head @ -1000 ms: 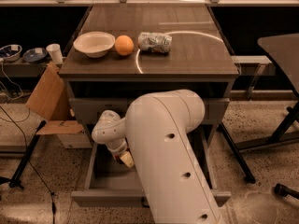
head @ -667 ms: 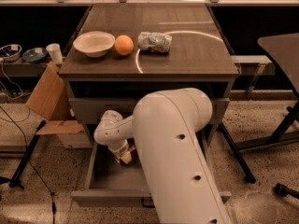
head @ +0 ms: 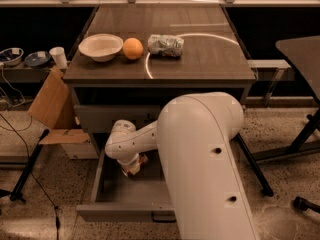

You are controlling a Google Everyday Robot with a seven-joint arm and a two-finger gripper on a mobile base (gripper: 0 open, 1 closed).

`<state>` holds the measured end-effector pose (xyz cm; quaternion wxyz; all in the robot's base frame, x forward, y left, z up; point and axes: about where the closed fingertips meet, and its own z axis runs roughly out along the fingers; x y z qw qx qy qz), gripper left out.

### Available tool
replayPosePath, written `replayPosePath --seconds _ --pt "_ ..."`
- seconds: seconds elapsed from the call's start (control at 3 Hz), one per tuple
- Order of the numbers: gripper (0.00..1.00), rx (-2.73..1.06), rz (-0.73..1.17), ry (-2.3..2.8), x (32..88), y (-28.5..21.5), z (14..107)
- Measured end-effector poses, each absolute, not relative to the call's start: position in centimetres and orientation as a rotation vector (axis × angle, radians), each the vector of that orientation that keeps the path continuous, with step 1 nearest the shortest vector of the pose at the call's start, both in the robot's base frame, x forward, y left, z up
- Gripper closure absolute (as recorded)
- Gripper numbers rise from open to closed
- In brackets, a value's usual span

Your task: Pick coke can from middle drawer and place on counter

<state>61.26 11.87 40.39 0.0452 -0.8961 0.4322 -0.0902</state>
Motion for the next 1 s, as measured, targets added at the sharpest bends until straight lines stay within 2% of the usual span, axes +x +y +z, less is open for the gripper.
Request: replayPosePath --seconds 0.33,1.0 --pt "1.0 -2.724 -0.27 1.294 60.7 11.8 40.9" --pt "1.0 -2.706 -0.23 1.257 58.1 10.8 45.9"
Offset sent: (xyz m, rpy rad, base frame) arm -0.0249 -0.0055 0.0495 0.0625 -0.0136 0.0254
